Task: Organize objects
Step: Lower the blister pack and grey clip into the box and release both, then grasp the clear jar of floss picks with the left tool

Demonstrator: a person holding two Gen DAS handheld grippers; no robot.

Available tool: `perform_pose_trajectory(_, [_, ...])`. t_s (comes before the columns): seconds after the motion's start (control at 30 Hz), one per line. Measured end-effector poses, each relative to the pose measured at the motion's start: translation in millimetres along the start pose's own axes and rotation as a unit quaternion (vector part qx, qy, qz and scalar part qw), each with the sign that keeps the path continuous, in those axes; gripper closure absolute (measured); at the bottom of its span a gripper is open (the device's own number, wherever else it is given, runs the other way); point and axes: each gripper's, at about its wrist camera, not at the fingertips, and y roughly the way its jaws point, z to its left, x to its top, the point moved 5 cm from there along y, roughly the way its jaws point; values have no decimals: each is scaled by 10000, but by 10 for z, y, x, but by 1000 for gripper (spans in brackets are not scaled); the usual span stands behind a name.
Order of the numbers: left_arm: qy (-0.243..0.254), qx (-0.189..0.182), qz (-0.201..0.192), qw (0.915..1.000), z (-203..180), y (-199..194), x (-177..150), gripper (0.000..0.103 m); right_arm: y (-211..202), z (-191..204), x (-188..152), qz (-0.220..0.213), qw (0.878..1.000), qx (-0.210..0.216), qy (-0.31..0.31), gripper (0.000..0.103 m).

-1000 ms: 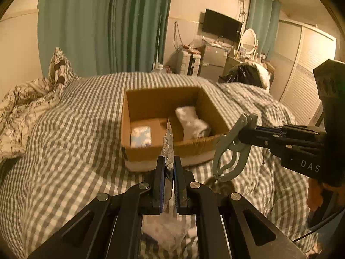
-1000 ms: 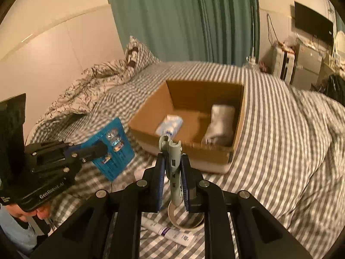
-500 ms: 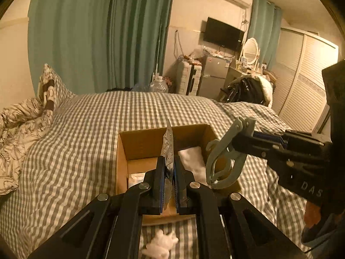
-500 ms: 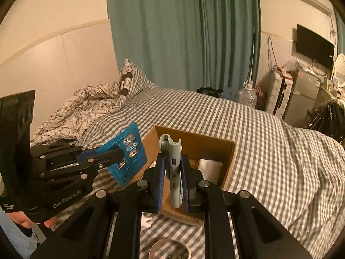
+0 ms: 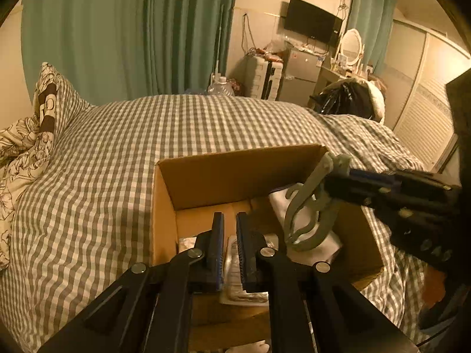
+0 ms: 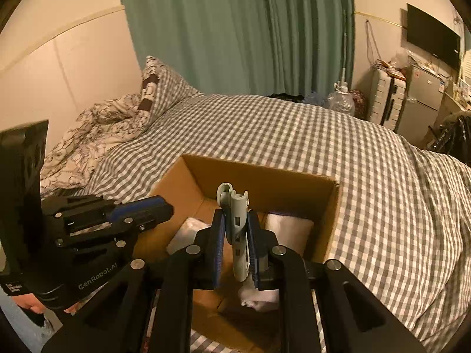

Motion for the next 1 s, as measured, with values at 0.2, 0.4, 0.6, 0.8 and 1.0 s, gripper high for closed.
perform_pose_trajectory(0.2, [-7, 329, -141, 9994, 46, -238, -47, 36, -345, -58, 38, -282, 9994, -191, 74, 50])
perform_pose_trajectory(0.4, [42, 624, -270, 9977, 42, -666, -158, 17, -846, -68, 27, -551, 9976, -410, 113, 34])
perform_pose_trajectory(0.6, [-67, 748, -272, 9968, -28, -1021, -378, 6, -1346, 26, -147, -660, 9960, -608, -7, 23])
perform_pose_trajectory(0.8, [-208, 979, -228, 9947, -104, -1204, -749, 4, -1609, 223, -503, -619, 9922, -969, -473, 14])
perform_pose_trajectory(1.0, [-407, 1176, 43, 9922, -115, -1105, -1239, 4, -1531, 418, -1017, -470, 9911, -1049, -674, 9])
